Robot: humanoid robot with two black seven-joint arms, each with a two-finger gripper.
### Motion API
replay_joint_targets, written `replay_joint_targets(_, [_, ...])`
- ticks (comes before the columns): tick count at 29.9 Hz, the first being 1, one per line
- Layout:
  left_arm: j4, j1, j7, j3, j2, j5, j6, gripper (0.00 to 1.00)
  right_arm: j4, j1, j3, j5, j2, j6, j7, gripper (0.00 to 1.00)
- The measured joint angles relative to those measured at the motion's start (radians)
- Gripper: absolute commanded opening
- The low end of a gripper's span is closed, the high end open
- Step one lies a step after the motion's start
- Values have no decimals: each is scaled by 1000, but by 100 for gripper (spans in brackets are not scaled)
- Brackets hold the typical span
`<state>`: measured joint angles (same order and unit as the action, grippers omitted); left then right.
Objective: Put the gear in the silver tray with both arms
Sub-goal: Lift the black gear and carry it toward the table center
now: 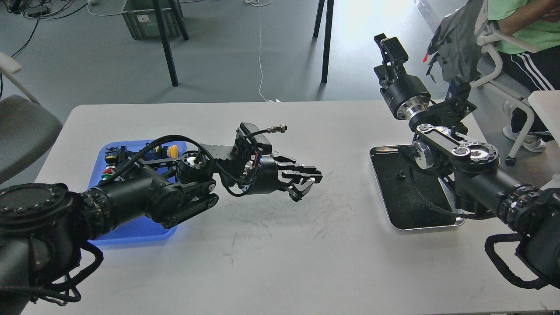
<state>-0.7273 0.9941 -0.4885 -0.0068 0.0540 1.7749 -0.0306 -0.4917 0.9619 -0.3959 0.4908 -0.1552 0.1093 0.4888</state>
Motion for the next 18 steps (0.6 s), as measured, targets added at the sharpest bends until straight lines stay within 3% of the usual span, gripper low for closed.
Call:
replay_joint_targets(12, [136,-7,0,20,-54,-1,2,13,6,0,1,0,-3,-2,0,94])
replay_joint_targets(18, [147,-19,0,21,-54,-10,2,15,5,0,2,0,-3,-2,0,94])
